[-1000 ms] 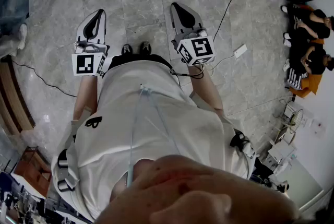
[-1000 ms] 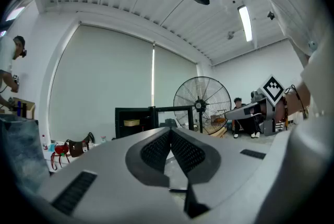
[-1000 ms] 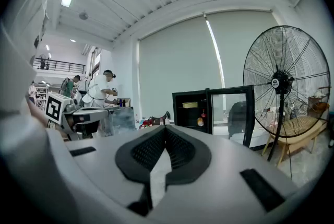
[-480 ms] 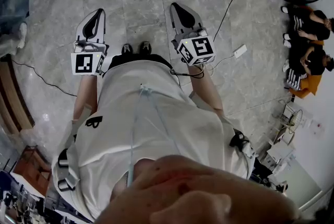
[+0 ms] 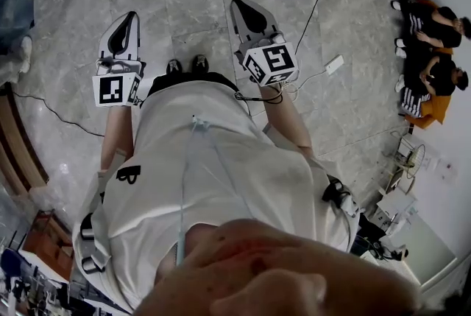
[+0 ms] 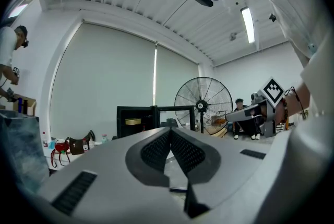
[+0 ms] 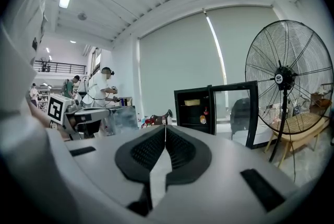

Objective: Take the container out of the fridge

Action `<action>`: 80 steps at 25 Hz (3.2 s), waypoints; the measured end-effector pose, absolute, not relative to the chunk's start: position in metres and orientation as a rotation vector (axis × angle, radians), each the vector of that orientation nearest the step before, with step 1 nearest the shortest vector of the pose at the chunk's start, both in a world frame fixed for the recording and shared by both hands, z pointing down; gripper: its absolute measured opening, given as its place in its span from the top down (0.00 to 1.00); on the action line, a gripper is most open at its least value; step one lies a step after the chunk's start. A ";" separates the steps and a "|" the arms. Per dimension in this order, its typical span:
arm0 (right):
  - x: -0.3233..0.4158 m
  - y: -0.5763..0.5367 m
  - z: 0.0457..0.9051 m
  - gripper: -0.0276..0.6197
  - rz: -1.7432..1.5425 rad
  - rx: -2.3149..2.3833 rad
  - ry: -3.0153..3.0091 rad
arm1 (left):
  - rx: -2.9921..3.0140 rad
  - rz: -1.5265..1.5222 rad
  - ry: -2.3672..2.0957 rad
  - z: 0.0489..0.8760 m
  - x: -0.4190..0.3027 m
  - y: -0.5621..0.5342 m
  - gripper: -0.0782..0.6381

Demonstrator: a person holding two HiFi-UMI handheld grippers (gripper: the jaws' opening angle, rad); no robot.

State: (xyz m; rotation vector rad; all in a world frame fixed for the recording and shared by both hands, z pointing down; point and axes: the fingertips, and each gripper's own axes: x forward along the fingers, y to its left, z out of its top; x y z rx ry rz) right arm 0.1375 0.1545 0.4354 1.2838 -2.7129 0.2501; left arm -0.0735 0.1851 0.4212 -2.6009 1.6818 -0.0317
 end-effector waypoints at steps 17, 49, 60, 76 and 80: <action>0.132 0.148 0.440 0.71 0.335 1.245 -2.732 | -2.629 -0.039 1.700 0.432 -0.072 0.181 0.88; 0.061 0.155 0.446 0.45 0.398 1.308 -2.713 | -2.659 -0.029 1.588 0.433 -0.142 0.191 0.88; 0.039 0.115 0.441 0.45 0.353 1.240 -2.758 | -2.624 -0.061 1.633 0.438 -0.152 0.168 0.88; 0.064 0.002 0.442 0.45 0.349 1.262 -2.715 | -2.574 -0.087 1.738 0.433 -0.165 0.060 0.88; 0.070 -0.031 0.439 0.45 0.344 1.255 -2.711 | -2.566 -0.091 1.752 0.429 -0.160 0.025 0.88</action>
